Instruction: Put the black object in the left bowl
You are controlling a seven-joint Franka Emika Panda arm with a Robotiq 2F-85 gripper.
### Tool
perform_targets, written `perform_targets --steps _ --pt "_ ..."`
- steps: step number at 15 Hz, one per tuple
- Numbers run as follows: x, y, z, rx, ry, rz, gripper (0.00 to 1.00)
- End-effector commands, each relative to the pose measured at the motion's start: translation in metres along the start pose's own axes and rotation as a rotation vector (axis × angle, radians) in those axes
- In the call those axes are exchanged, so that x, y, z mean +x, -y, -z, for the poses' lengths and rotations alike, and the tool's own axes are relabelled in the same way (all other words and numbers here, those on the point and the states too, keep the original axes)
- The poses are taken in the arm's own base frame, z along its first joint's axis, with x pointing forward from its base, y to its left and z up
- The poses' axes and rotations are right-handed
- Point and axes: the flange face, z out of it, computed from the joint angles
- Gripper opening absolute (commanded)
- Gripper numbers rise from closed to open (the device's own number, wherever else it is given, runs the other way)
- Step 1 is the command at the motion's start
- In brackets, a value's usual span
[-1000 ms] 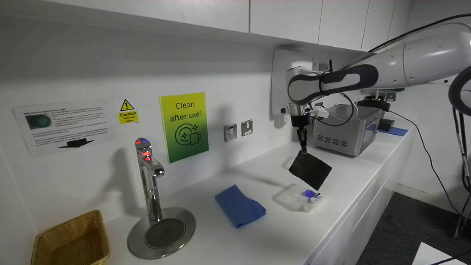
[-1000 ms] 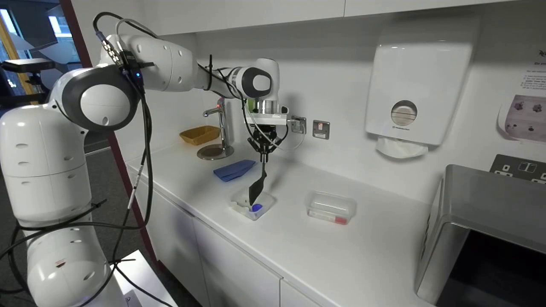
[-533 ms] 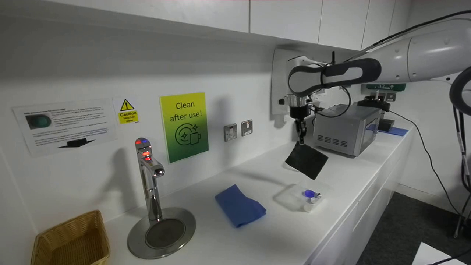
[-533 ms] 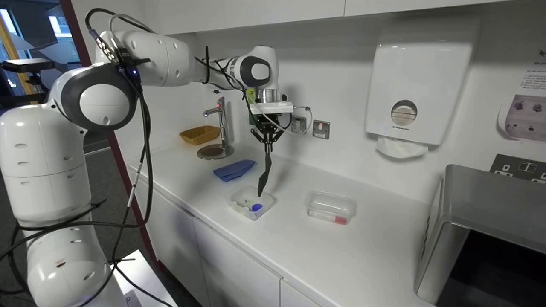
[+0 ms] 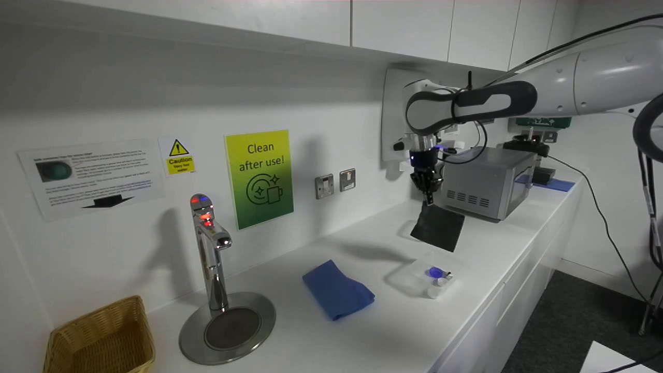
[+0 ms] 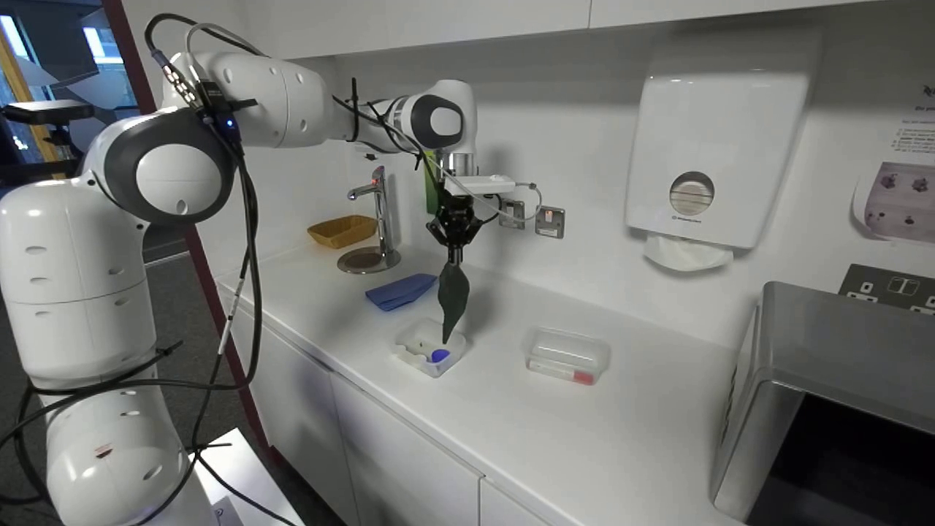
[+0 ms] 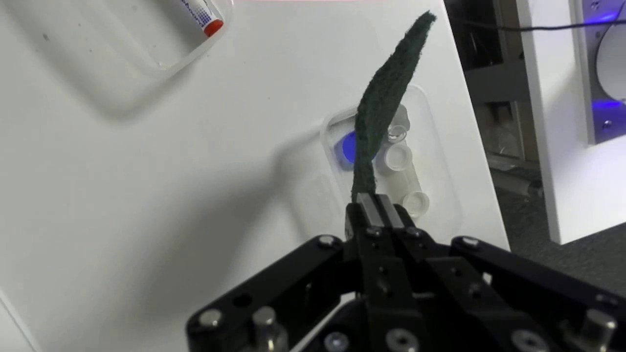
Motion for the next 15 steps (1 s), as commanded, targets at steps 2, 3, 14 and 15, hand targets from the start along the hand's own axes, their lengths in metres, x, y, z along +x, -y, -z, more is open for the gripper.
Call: perform_targets --steps 2,3,14,15 --pt "-0.001 0.018 0.01 0.041 0.017 0.217 0.0" --pt "0.0 0.019 0.01 0.044 0.027 0.24 0.0" --pt "0.032 0.003 -0.008 0.045 0.155 0.255 0.0" --pt "0.036 0.0 -0.012 0.048 0.166 0.253 0.0"
